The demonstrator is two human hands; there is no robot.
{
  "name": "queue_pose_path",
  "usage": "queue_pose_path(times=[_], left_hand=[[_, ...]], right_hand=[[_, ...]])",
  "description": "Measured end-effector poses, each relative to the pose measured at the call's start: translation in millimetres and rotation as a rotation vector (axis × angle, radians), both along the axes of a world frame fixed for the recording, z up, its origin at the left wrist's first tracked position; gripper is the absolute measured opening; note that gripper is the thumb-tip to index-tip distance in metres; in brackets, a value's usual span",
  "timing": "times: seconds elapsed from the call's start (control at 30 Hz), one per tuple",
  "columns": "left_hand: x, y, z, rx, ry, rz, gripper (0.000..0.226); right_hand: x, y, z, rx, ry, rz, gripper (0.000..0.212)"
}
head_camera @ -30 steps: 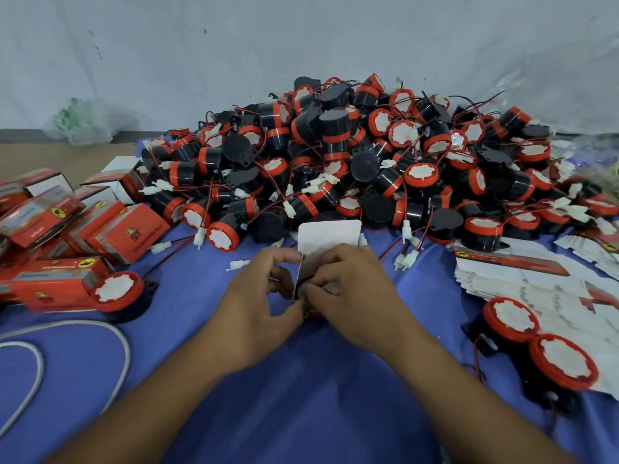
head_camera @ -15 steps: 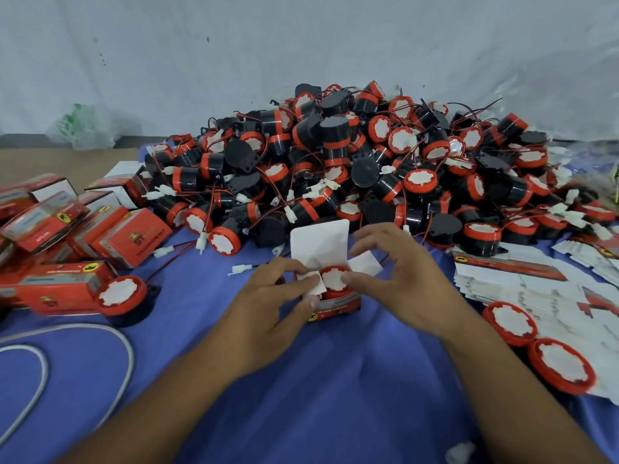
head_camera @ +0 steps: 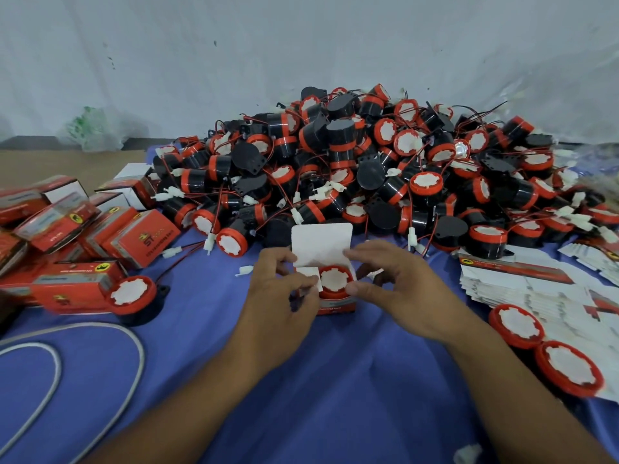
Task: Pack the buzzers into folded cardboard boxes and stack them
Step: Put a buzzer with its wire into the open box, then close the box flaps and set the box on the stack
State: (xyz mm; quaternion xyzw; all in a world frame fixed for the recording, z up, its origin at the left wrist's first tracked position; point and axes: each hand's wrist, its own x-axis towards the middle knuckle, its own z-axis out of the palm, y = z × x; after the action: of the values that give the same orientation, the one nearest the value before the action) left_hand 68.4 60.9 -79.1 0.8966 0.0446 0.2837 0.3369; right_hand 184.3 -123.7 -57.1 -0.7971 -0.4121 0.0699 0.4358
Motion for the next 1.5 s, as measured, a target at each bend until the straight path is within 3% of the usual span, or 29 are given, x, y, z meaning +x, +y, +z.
queue_pose_path(times=[0.1,0.2,0.23,0.33,0.37,0.53,0.67,0.8,0.93,1.07,1.2,1.37,1.5], left_hand=[[0.1,5.4,0.6,0.057,0.014,-0.046,0.015],[2.6,10.8,-0.5,-0.1,0.027,-0.06,0.01],[3.5,11.4,-1.0,-0.173,0.047,-0.076,0.019],[8.7,14.8,-1.7,-0.44,0.109,-0.16,0.051],[10.5,17.5,-2.3,-0.471,0.109,-0.169,0.055],[9.8,23.1,-5.0,-0.318,0.081,-0.204,0.041],[3.0,27.7,-8.1,-0.223,0.149,-0.284,0.036],[0.6,25.0,-3.3,-0.132,0.114,-0.279,0.041],[0.0,23.7,1.4,-0.212,0.131,-0.283,0.045],[-1.2,23.2,6.9,-0.233,0.114,-0.269,0.035],[-0.4,24.7,6.5,-0.224,0.109,-0.251,0.029],[-0.6,24.8,7.1,-0.179,0.111,-0.247,0.027],[-3.8,27.7,8.9,-0.015,0.09,-0.244,0.027]], right_hand=[[-4.5,6.2,-7.4,-0.045,0.005,0.037,0.032],[-6.6,14.7,-16.1,0.014,0.048,-0.033,0.012],[-6.2,17.2,-17.3,0.047,0.057,-0.065,0.016],[-2.0,17.8,-17.3,0.111,0.106,-0.057,0.058],[-1.6,16.6,-15.8,0.116,0.104,-0.026,0.062],[3.1,8.3,-12.6,0.018,-0.007,0.082,0.036],[5.0,6.2,-12.5,-0.11,-0.07,0.145,0.042],[3.0,7.0,-12.0,-0.024,-0.092,0.104,0.044],[0.8,8.5,-9.9,0.048,-0.071,0.085,0.037],[-4.1,11.4,-7.5,0.086,-0.048,0.055,0.042],[-3.9,11.3,-4.8,0.047,-0.053,0.069,0.029],[-2.4,10.9,-6.3,-0.023,-0.118,0.095,0.032],[-3.4,11.1,-9.7,-0.066,-0.247,0.124,0.036]])
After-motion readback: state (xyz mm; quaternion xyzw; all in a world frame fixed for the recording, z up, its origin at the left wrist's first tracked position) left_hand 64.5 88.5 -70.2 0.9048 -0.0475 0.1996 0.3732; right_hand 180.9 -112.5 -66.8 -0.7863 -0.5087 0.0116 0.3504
